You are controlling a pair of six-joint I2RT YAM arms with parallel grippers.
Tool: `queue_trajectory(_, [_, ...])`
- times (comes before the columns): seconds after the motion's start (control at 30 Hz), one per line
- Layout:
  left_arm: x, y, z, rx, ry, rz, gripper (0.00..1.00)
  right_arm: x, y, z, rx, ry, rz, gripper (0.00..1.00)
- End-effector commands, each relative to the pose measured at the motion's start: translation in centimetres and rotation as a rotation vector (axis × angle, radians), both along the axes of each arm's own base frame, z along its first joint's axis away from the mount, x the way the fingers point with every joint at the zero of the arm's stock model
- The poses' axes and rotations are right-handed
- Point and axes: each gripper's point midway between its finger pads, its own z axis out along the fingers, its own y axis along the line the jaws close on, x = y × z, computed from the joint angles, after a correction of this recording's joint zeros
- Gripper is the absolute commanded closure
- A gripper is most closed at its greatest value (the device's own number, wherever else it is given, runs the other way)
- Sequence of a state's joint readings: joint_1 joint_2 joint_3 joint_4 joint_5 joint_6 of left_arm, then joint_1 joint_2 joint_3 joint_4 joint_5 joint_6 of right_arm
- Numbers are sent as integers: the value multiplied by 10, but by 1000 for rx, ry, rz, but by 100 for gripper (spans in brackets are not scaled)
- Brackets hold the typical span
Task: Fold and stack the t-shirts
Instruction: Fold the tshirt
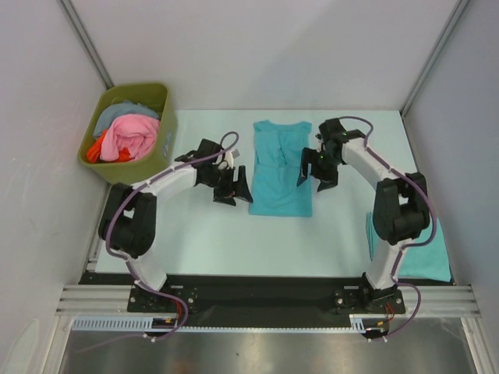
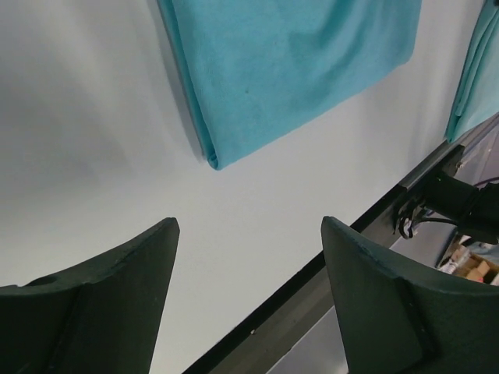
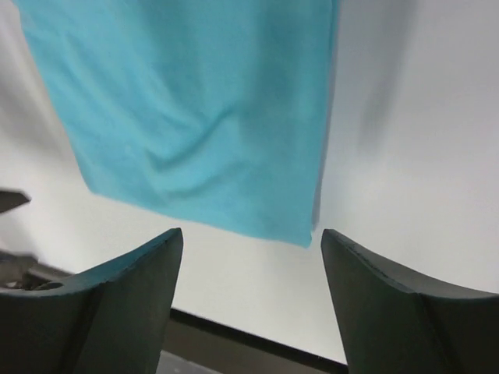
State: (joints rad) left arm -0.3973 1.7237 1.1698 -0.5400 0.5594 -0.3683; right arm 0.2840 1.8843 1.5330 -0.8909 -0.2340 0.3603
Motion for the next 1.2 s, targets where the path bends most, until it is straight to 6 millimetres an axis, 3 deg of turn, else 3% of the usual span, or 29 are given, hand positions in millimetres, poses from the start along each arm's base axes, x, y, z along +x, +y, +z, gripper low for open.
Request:
queue_trajectory(0.0, [-3, -14, -9, -62, 55, -27, 21, -20, 6, 6, 175, -15, 53, 23])
queue_trajectory(0.07, [-2, -14, -20, -48, 81, -14, 22, -37, 3, -7, 232, 42, 35, 31])
queue_trajectory(0.13, [0, -18, -24, -62, 112, -11, 25, -41, 3, -12, 283, 51, 19, 40])
queue_trajectory(0.23, [0, -20, -38, -38, 164, -1, 34, -48, -3, -23, 325, 73, -27, 43])
queue_trajectory(0.5, [-9, -18, -63, 10, 222, 40, 38, -64, -6, -53, 392, 142, -74, 52])
queue_trajectory(0.63, [-3, -20, -70, 20, 226, 76, 41, -69, -7, -67, 403, 170, -135, 51])
queue_trajectory(0.9, [-1, -18, -82, 62, 244, 106, 46, -72, -19, -74, 358, 154, -177, 44])
queue_trajectory(1.17, [2, -22, -87, 59, 247, 139, 50, -70, -25, -87, 333, 156, -201, 45])
